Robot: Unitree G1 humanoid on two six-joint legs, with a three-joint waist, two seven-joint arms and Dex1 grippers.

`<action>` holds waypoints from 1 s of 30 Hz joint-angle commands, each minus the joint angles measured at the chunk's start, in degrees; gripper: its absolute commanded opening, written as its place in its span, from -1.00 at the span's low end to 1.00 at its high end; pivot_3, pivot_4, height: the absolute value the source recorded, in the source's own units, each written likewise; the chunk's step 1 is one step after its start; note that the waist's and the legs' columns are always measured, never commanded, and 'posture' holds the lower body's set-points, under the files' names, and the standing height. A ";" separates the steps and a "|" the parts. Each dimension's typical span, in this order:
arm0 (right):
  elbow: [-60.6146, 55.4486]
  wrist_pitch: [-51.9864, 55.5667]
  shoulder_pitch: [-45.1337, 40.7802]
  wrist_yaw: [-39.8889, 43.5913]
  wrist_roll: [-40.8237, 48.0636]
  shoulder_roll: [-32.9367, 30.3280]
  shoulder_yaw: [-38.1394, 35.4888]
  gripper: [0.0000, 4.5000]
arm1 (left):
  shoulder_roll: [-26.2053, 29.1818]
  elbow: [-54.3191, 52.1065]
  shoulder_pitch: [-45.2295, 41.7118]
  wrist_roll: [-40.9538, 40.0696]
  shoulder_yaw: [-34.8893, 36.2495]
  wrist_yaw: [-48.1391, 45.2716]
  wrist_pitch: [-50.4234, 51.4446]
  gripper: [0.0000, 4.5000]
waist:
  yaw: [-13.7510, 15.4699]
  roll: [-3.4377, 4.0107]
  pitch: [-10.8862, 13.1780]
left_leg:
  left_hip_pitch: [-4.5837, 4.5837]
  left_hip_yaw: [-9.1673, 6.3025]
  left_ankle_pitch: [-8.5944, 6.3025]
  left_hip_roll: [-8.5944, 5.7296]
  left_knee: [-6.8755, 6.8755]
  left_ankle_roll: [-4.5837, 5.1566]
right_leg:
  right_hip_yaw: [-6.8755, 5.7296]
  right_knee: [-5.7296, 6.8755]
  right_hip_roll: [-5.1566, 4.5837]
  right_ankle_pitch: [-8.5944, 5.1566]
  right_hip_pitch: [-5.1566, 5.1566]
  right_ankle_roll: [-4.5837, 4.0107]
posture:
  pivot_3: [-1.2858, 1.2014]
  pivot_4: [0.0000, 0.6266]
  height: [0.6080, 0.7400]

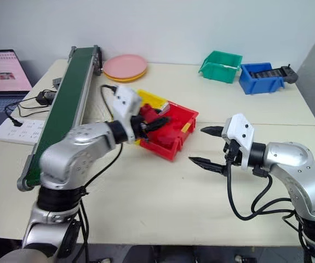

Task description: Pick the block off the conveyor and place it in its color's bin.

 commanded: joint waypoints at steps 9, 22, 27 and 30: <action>-7.41 2.76 3.19 -7.46 2.85 -0.01 -2.72 1.00 | -1.79 11.17 -4.23 7.94 -1.99 -3.79 -12.44 0.00 | -0.42 0.00 0.00 | -0.04 -0.10 0.00 -0.01 0.02 0.00 | -0.05 0.06 0.05 -0.06 -0.01 -0.06 | 0.03 -0.52 1.00; -4.88 0.60 1.35 -6.68 2.36 -0.44 -0.19 1.00 | 0.41 2.57 0.27 6.59 4.08 -3.61 -10.65 0.98 | -0.47 0.00 0.00 | -0.04 -0.11 0.00 0.01 0.02 0.00 | -0.05 0.07 0.05 -0.07 -0.02 -0.05 | 0.03 -0.52 1.00; -2.91 -2.03 0.63 -5.26 0.55 -0.23 2.03 1.00 | 4.96 -3.58 5.99 7.53 7.73 -2.44 -10.84 0.98 | -0.84 0.00 0.00 | 0.01 -0.12 0.00 0.06 0.00 0.01 | -0.06 0.09 0.07 -0.07 -0.02 -0.05 | 0.03 -0.52 1.00; -1.63 -3.95 0.31 -4.52 -0.57 -0.04 3.11 1.00 | 7.11 -8.49 10.88 7.41 10.10 -1.66 -10.77 0.98 | -0.76 0.01 0.00 | 0.02 -0.10 0.00 0.05 0.00 0.01 | -0.02 0.10 0.06 -0.07 -0.01 -0.05 | 0.03 -0.52 1.00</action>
